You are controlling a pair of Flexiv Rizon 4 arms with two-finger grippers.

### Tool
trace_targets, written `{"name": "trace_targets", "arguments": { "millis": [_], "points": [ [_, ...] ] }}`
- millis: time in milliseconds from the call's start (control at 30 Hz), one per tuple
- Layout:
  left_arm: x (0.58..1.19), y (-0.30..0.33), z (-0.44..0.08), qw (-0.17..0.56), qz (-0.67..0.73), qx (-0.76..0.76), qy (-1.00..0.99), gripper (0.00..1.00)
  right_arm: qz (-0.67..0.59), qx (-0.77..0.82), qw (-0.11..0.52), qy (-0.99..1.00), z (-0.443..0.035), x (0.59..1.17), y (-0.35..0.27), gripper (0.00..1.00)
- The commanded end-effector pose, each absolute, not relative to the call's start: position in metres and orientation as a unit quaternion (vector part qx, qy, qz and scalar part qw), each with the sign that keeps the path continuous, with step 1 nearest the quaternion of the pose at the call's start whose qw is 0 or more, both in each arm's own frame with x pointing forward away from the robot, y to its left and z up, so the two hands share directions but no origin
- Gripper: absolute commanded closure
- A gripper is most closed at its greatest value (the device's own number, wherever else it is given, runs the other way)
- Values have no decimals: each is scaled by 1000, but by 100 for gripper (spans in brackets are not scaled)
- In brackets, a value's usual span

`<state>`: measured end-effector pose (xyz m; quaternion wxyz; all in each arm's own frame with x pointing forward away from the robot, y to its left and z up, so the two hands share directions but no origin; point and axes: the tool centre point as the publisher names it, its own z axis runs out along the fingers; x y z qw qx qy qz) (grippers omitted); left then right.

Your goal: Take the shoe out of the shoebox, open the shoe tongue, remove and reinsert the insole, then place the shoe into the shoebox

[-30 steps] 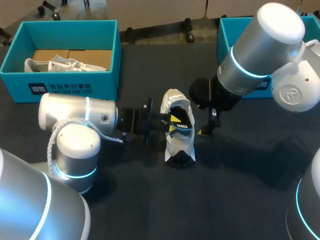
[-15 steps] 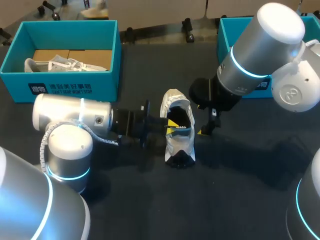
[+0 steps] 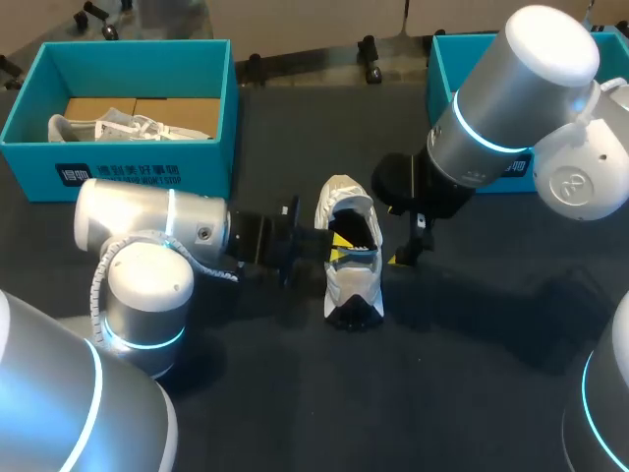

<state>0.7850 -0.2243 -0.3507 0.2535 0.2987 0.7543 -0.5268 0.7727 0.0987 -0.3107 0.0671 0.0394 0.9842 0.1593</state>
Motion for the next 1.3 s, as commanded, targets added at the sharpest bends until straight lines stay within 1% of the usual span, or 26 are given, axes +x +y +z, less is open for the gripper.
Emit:
{"name": "trace_targets", "arguments": {
  "millis": [33, 67, 133, 167, 267, 367, 400, 433, 600, 1000, 1200, 1233, 1267, 1300],
  "points": [
    [785, -226, -345, 257, -528, 294, 754, 69, 158, 40, 68, 984, -311, 772, 100, 0],
    [783, -225, -343, 259, -530, 294, 752, 59, 158, 40, 68, 984, -311, 772, 100, 0],
    [780, -223, -338, 259, -535, 295, 748, 57, 158, 40, 68, 984, -311, 772, 100, 0],
    [777, -223, -335, 259, -538, 298, 745, 59, 158, 40, 68, 984, -311, 772, 100, 0],
    [772, -222, -330, 257, -545, 302, 739, 67, 158, 40, 68, 984, -311, 772, 100, 0],
    [767, -223, -329, 254, -546, 307, 737, 80, 158, 40, 68, 984, -311, 772, 100, 0],
    [766, -224, -331, 249, -544, 311, 739, 92, 158, 40, 68, 984, -311, 772, 100, 0],
    [766, -225, -334, 247, -541, 313, 740, 100, 158, 40, 68, 984, -311, 772, 100, 0],
    [767, -227, -342, 243, -533, 319, 745, 100, 158, 40, 68, 984, -311, 772, 100, 0],
    [785, -229, -353, 277, -500, 347, 743, 100, 158, 40, 68, 984, -311, 772, 100, 0],
    [786, -221, -353, 271, -501, 335, 750, 100, 158, 40, 68, 984, -311, 772, 100, 0],
    [785, -220, -351, 268, -505, 331, 751, 97, 158, 40, 68, 984, -311, 772, 100, 0],
    [783, -219, -347, 269, -509, 332, 747, 69, 158, 40, 68, 984, -311, 772, 100, 0],
    [781, -218, -345, 270, -512, 333, 744, 63, 158, 40, 68, 984, -311, 772, 100, 0]
  ]
}}
